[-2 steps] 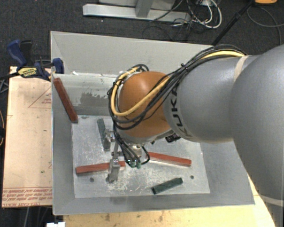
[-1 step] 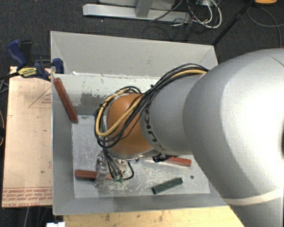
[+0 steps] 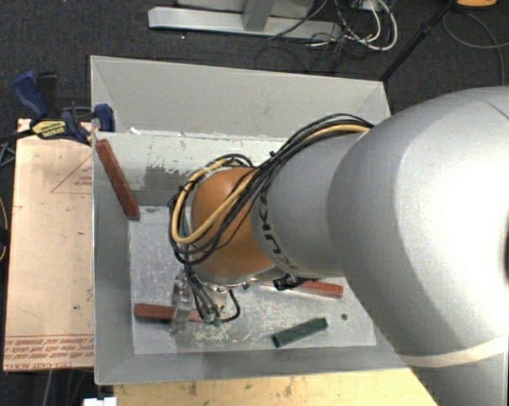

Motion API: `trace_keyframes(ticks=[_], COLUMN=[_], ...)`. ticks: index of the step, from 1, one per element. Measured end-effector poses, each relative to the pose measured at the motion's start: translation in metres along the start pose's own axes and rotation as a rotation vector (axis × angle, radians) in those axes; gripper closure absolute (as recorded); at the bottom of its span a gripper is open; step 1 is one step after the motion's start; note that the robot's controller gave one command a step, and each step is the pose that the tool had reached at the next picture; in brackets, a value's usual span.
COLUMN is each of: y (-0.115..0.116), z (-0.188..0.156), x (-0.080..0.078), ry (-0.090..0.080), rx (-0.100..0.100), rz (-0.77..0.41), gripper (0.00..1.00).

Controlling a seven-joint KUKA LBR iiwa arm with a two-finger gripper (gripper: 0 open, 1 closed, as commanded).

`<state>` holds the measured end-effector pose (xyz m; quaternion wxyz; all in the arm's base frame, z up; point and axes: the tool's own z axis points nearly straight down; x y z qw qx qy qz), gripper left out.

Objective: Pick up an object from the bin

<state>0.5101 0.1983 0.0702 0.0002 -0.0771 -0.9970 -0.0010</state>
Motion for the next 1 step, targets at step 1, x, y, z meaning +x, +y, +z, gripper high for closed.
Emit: trace_keyframes(ticks=[1], y=[-0.0082], z=[-0.1349], x=[0.014], ry=[-0.001], rx=[0.0], rz=[-0.048], gripper=[1.0])
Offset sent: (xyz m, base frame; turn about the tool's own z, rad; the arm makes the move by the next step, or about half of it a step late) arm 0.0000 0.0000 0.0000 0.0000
